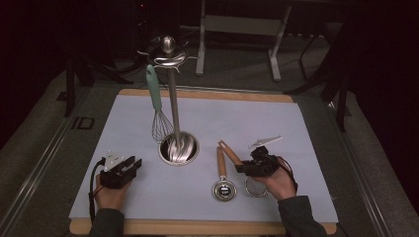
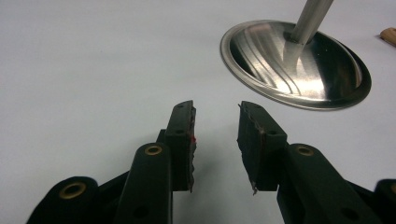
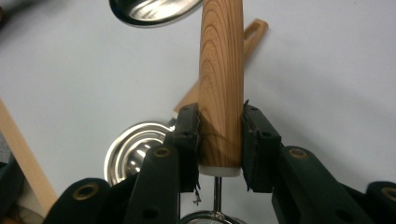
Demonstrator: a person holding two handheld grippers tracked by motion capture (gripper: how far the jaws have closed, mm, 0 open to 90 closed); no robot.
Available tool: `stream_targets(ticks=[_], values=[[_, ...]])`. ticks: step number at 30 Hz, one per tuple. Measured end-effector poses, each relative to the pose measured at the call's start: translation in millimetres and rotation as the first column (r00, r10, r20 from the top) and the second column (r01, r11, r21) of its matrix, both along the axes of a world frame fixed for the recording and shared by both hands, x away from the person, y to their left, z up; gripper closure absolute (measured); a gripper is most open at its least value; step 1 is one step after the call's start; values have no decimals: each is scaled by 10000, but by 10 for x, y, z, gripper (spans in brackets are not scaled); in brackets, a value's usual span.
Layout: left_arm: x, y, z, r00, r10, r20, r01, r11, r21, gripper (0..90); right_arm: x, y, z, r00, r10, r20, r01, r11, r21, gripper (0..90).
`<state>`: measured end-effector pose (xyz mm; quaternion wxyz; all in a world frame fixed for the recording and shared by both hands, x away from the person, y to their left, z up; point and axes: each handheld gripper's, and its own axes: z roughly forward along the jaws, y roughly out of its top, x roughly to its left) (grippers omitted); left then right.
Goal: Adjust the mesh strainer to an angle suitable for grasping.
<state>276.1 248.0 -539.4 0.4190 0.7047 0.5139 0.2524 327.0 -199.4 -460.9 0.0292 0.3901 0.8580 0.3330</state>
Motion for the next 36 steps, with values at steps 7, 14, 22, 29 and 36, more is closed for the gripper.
stream_targets(ticks=[7, 14, 22, 29, 36], values=[[-1, -2, 0, 10000, 4, 17, -4, 10000, 22, 664, -53, 71, 111, 9992, 255, 301, -258, 9996, 97, 706], [2, 1, -1, 10000, 24, -22, -24, 10000, -3, 664, -80, 121, 190, 9973, 431, 590, -445, 9988, 224, 707], [1, -1, 0, 10000, 7, -6, -7, 10000, 6, 664, -86, 186, 236, 9955, 571, 757, -596, 9977, 324, 707], [2, 2, 0, 10000, 18, -20, -18, 10000, -6, 665, -87, 203, 251, 9949, 569, 835, -601, 9975, 359, 706], [-1, 2, 0, 10000, 15, 10, -15, 10000, -6, 665, -92, 198, 255, 9941, 528, 948, -563, 9978, 348, 706]])
